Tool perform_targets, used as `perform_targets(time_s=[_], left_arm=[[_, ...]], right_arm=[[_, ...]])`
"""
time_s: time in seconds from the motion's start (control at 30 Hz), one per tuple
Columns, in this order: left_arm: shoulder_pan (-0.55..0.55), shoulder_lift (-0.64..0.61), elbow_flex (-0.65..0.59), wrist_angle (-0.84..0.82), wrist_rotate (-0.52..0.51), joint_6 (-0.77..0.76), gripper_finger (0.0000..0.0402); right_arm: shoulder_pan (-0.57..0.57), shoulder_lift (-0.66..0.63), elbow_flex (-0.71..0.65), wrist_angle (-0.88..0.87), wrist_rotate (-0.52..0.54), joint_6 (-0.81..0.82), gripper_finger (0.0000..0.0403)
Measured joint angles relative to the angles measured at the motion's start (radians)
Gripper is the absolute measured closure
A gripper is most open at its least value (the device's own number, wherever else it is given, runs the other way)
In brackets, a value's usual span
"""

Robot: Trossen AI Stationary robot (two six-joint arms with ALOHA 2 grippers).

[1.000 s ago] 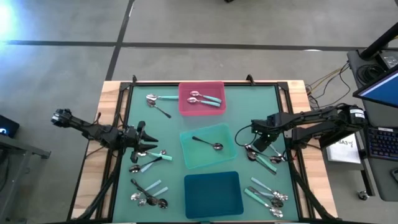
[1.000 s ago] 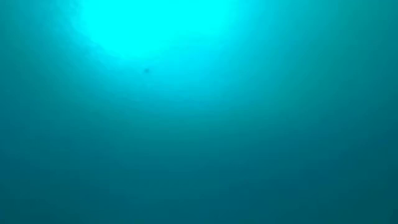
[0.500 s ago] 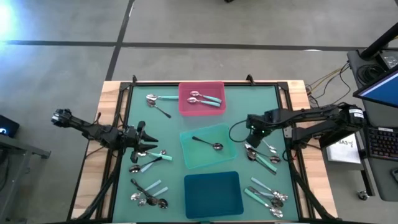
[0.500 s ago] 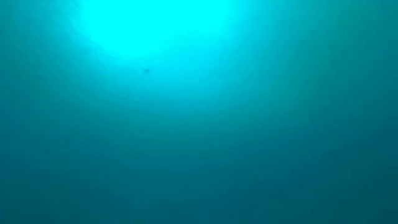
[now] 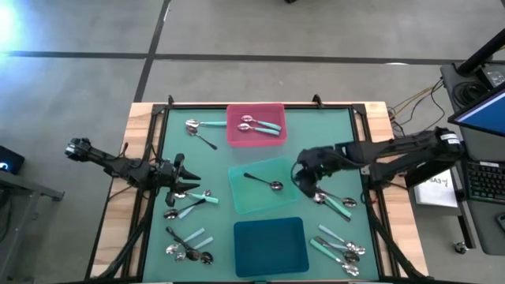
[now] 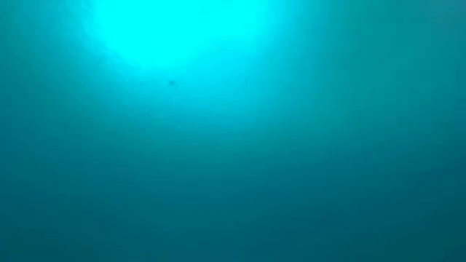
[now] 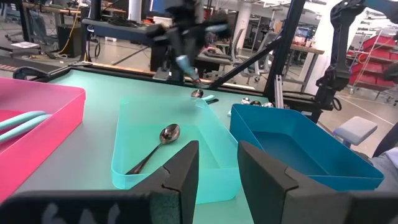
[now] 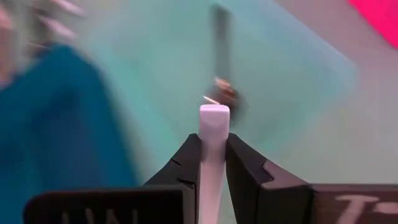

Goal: Sort silverware by color (type)
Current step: Put the blue spoon into the blue bin

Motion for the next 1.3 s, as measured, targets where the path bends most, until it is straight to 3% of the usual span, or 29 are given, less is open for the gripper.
perform_targets(time_s=[0.2,0.47,0.77,1.0,1.3], left_arm=[[0.0,0.0,0.0,0.0,0.0,0.0,0.0306],[0.0,0.002,0.0,0.0,0.0,0.0,0.0306],[0.0,0.004,0.0,-0.001,0.0,0.0,0.0306],[0.0,0.005,0.0,0.0,0.0,0.0,0.0306],[0.0,0.006,0.0,0.001,0.0,0.0,0.0306]], right_arm=[[0.191,0.045,0.056,0.182,0.008,0.042,0.0365],[0.34,0.248,0.152,0.271,0.009,-0.044,0.0365],[0.392,0.471,0.335,0.264,-0.029,-0.22,0.0365],[0.392,0.551,0.351,0.256,-0.052,-0.239,0.0363],[0.409,0.553,0.35,0.246,-0.054,-0.192,0.0285]])
